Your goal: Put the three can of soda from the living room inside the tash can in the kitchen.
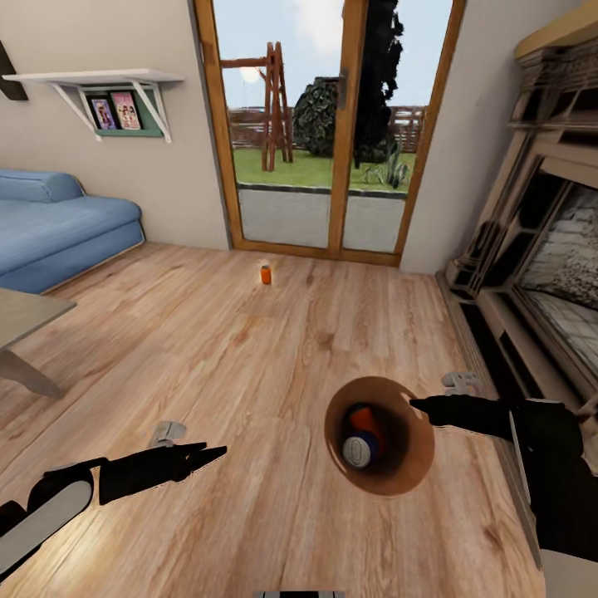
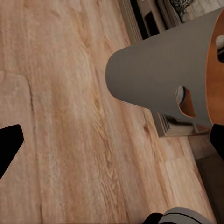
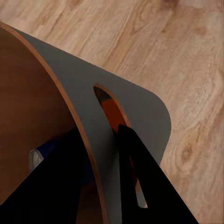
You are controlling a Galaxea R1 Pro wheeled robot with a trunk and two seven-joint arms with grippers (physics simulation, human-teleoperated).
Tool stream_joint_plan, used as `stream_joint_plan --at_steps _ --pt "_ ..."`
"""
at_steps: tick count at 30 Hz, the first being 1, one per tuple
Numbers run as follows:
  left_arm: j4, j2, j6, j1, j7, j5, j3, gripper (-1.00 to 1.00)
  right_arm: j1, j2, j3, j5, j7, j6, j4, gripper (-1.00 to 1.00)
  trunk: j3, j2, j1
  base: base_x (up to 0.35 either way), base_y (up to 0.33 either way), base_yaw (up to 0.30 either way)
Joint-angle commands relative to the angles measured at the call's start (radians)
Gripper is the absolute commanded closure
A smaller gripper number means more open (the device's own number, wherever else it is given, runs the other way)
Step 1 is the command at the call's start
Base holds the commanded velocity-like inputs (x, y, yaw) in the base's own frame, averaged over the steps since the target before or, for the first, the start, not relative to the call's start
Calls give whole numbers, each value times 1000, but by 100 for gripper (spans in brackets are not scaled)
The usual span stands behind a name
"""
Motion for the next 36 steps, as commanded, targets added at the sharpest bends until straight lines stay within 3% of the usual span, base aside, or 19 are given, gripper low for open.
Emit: stream_joint_plan --at_steps 1,36 --pt "0 -1 1 0 0 0 0 -100 0 0 0 -22 1 10 0 100 0 0 0 338 0 1" --pt "2 -2 2 0 1 2 5 -100 0 -1 0 -22 1 10 0 100 0 0 0 338 0 0"
